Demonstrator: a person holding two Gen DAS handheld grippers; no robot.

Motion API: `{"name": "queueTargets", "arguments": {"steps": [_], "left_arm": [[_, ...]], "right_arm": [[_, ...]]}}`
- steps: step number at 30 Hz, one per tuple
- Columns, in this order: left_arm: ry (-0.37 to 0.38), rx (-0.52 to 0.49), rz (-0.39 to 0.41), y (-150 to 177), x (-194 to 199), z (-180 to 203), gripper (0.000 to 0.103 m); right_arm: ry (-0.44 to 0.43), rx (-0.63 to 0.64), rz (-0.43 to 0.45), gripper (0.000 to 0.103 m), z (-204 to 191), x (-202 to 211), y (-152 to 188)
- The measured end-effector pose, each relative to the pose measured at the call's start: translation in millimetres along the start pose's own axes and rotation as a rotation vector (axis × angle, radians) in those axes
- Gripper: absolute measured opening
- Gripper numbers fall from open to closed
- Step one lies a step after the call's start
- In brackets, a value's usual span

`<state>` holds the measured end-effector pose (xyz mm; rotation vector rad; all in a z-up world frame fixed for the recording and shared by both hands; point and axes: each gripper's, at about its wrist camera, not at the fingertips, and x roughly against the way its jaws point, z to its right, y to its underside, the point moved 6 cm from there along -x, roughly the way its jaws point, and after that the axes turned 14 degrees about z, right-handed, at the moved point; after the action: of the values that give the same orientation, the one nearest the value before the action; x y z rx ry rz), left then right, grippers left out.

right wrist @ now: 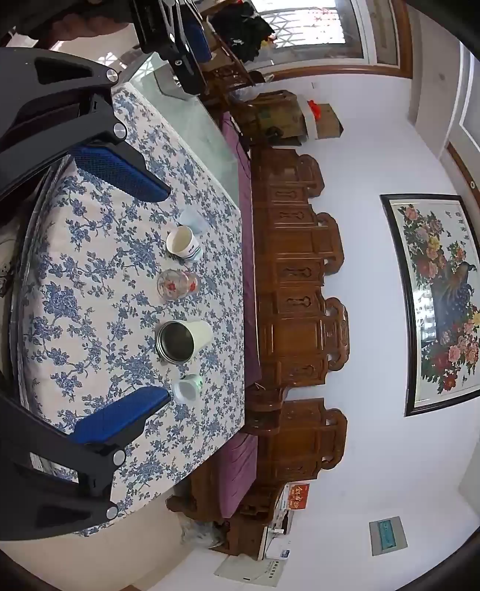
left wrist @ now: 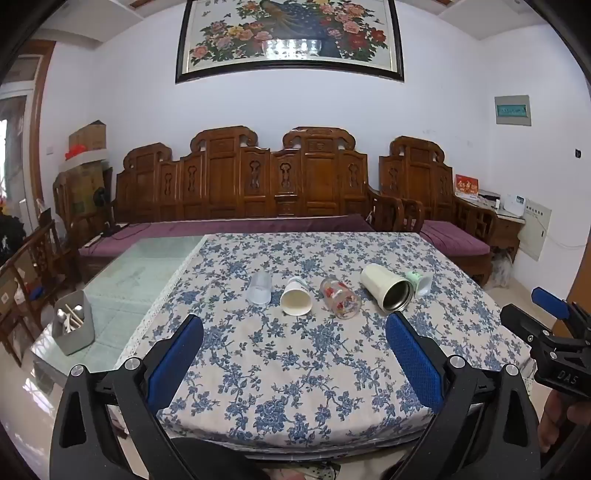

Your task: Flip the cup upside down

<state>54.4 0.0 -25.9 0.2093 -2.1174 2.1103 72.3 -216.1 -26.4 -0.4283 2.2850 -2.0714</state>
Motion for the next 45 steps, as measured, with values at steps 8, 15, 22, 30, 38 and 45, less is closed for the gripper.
{"name": "queueTargets", "arguments": {"steps": [8, 15, 22, 30, 38, 45], "left_arm": [[-0.006, -0.005, 0.005, 0, -2, 0, 0.095], [-0.001, 0.003, 0.009, -3, 1, -2, 0.095], [-0.001, 0.004, 0.012, -4, 2, -3, 0.095], [0.005, 0.000, 0.019, -8, 6, 0, 0.095], [0.008, -0.005, 0.026, -9, 9, 2, 0.095], [0.011, -0.007, 0.032, -11, 11, 4, 0.095]], "right_arm": [[0.002, 0.002, -0.009, 0.101, 0, 0, 1], [0.003, 0.003, -0.008, 0.101, 1, 0, 2], [0.004, 0.004, -0.008, 0.101, 0, 0, 1], [0.004, 0.003, -0.008, 0.101, 0, -1, 2], [0.005, 0.001, -0.008, 0.101, 0, 0, 1], [0.005, 0.002, -0.006, 0.101, 0, 0, 1]]}}
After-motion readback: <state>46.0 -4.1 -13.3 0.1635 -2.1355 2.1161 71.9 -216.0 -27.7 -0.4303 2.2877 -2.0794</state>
